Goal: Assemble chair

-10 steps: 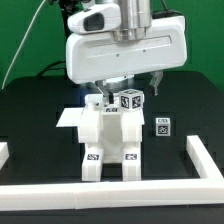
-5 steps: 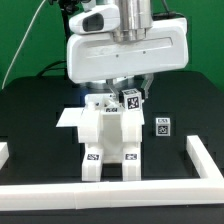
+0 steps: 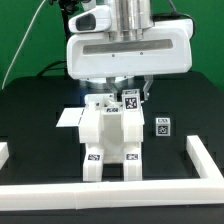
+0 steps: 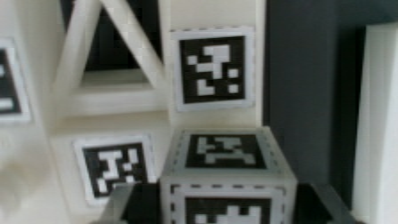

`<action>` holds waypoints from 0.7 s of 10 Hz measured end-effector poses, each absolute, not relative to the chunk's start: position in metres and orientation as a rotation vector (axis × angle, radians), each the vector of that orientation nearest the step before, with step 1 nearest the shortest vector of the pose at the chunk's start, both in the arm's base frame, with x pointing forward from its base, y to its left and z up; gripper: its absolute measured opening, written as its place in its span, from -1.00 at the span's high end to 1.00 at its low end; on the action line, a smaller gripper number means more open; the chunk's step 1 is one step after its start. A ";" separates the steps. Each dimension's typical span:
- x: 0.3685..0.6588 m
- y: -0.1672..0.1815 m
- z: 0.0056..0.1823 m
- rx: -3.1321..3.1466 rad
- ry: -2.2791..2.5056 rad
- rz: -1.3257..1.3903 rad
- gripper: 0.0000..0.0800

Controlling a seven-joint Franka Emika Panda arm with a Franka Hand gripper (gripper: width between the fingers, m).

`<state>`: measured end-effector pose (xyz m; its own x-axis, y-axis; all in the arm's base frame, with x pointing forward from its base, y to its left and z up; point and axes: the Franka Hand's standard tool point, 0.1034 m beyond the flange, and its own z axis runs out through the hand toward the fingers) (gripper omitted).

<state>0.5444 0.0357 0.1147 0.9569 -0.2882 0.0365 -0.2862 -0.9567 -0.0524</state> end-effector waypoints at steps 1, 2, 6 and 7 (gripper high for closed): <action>0.544 0.036 0.115 -3.012 0.661 -0.061 0.29; 0.545 0.035 0.115 -2.941 0.874 -0.051 0.29; 0.545 0.036 0.115 -2.880 1.024 -0.042 0.29; 0.545 0.037 0.114 -2.909 0.959 -0.044 0.06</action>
Offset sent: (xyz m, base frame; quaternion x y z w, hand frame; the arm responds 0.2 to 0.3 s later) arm 0.0000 0.0000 0.0000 0.0000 0.0000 0.1296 0.9916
